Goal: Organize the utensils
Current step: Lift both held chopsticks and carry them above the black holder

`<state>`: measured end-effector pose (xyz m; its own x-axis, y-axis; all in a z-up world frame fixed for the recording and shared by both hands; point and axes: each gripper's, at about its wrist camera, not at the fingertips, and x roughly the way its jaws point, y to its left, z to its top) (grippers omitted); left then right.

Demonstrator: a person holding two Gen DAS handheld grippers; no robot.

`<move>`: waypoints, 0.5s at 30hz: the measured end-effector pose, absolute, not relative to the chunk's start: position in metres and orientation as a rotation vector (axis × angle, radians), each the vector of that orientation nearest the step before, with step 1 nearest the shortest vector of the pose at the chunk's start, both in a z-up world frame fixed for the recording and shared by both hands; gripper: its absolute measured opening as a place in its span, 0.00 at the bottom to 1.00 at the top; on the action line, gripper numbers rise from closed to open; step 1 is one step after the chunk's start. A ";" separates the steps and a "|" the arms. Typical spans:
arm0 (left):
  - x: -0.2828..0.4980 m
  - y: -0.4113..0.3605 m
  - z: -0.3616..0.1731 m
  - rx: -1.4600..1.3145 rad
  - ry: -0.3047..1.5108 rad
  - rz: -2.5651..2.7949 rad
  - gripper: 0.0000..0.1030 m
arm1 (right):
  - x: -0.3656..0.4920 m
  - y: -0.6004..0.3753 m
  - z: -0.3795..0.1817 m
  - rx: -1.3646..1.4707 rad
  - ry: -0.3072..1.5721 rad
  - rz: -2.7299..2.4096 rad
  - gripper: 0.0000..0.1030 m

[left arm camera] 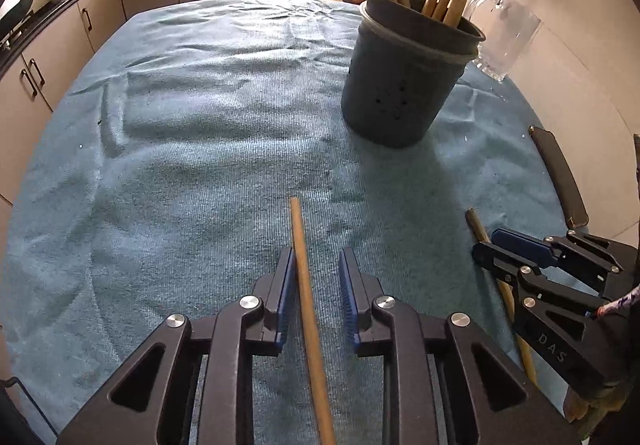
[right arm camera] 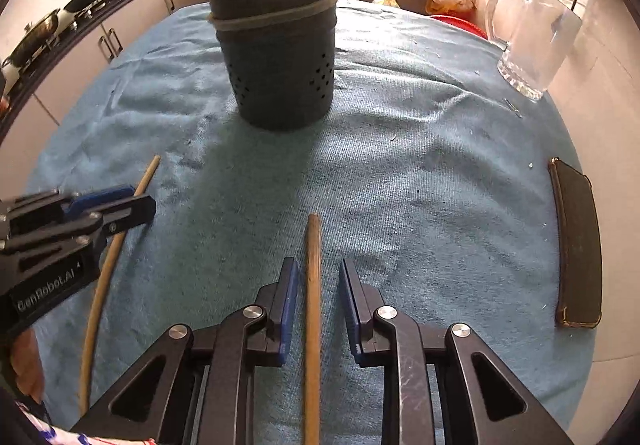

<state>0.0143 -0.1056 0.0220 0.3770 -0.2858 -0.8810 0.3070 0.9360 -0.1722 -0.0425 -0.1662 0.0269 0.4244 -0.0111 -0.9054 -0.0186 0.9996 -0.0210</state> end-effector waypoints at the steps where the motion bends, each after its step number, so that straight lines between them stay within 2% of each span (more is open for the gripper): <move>1: 0.014 -0.106 0.021 0.030 1.114 -0.373 0.05 | -0.042 -0.165 0.027 -0.033 1.127 0.007 0.15; 2: 0.014 -0.106 0.020 0.032 1.113 -0.372 0.06 | -0.042 -0.163 0.026 -0.041 1.123 0.006 0.08; 6: 0.012 -0.098 0.023 -0.027 1.115 -0.383 0.05 | -0.044 -0.162 0.027 -0.034 1.097 0.019 0.07; 15: -0.030 -0.085 0.075 -0.041 0.950 -0.394 0.05 | -0.076 -0.182 0.062 0.171 0.918 0.089 0.07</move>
